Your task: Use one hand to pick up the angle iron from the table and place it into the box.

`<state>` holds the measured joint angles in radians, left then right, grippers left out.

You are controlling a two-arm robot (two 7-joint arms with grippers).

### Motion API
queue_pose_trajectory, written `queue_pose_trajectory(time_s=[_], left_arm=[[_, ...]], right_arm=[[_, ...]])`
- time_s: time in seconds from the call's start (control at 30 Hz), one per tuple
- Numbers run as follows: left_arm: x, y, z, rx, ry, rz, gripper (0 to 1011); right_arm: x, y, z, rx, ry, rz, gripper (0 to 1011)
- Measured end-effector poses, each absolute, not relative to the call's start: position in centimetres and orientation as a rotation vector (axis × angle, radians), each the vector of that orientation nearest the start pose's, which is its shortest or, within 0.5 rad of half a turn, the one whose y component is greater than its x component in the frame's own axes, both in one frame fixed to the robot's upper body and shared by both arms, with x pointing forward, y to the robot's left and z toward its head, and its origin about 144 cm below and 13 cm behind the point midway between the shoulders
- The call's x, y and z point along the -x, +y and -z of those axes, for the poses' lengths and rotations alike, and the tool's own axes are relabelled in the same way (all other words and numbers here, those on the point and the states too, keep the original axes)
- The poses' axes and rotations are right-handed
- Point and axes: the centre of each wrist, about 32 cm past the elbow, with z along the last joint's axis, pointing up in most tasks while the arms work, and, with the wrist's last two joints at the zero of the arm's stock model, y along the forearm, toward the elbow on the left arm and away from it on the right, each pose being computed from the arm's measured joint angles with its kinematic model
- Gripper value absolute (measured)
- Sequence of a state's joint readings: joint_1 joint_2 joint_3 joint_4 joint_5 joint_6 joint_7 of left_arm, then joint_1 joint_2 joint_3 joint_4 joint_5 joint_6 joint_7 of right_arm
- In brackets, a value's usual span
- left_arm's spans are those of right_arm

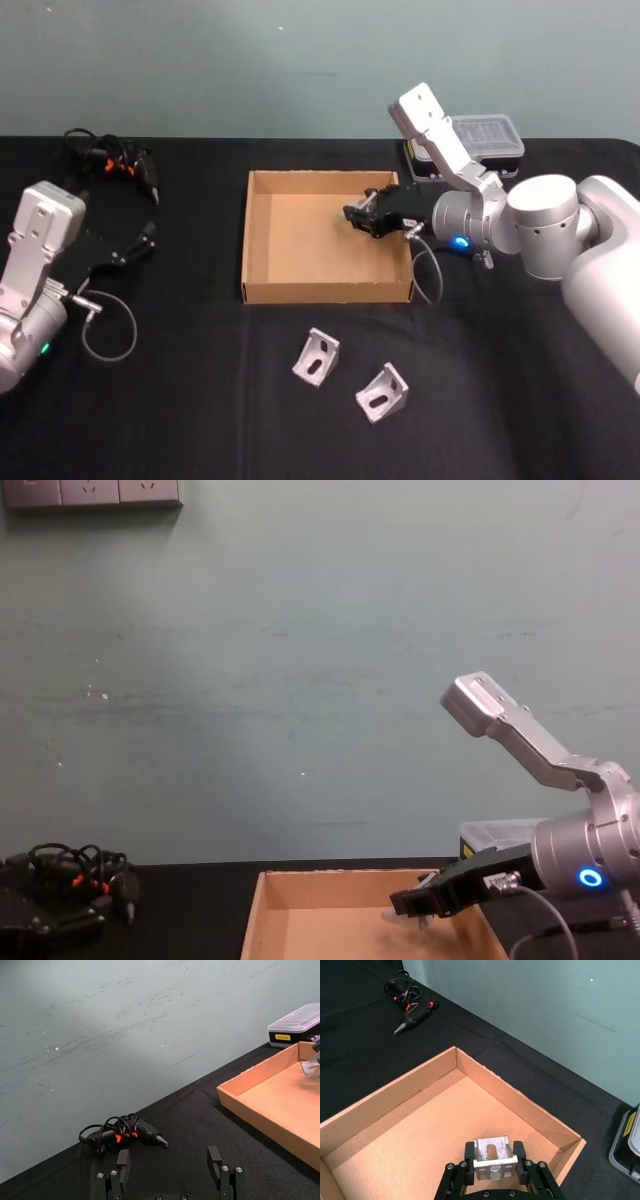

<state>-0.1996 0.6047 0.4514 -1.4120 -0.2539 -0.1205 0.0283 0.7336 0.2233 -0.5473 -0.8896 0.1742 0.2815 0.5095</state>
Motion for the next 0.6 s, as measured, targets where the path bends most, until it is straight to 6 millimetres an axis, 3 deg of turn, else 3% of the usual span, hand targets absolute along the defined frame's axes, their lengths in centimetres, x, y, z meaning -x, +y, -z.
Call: queue_pose_trajectory(time_s=[0.6], left_arm=[[-48.86, 30.97, -113.98, -0.305, -0.285, -1.248, 1012]], right_arm=[[-64.05, -20.76, -119.49, 0.524, 0.119, 0.831, 456]])
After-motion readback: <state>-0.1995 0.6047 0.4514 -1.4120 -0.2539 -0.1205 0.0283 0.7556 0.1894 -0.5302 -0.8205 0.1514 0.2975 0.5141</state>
